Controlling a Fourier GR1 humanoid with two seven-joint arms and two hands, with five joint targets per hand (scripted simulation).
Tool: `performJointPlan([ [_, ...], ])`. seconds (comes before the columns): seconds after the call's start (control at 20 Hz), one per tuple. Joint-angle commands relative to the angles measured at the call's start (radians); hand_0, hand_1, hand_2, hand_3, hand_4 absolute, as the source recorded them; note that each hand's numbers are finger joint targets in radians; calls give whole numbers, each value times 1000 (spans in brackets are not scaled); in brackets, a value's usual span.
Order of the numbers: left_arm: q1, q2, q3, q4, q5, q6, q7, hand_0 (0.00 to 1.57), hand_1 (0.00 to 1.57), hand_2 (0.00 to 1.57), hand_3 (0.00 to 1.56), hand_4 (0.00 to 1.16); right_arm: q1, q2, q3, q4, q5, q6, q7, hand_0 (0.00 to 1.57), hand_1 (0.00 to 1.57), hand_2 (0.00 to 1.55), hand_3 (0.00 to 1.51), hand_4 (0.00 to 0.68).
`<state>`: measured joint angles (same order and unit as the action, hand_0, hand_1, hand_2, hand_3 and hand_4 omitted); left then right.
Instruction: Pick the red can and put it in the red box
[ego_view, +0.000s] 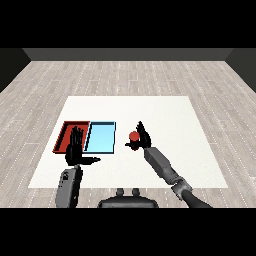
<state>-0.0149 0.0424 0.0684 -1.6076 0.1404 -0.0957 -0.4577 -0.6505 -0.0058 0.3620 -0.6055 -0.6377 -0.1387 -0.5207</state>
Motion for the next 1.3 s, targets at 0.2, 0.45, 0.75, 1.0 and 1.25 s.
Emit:
performJointPlan([
  [0.2,20,22,29,8,33,-43,-31,0,0,0,0,0,-83,6,70,171,-64,-90,-77,1396,1396,1412,1369,293],
  [0.45,20,-12,-12,-40,-15,21,18,0,0,0,0,0,-76,6,130,138,-59,-179,-14,1525,1525,1476,1430,573],
  [0.75,98,-21,-36,-71,-22,-8,-36,0,0,0,0,0,-98,6,163,159,-32,-230,27,1528,1528,1472,1420,551],
  [1.0,21,-19,-19,-21,-19,19,9,0,0,0,0,0,-113,6,265,112,-127,-280,54,1531,1531,1468,1413,546],
  [1.25,74,-16,-24,-94,-13,12,17,0,0,0,0,0,-116,6,187,151,-80,-243,3,1548,1548,1475,1411,558],
])
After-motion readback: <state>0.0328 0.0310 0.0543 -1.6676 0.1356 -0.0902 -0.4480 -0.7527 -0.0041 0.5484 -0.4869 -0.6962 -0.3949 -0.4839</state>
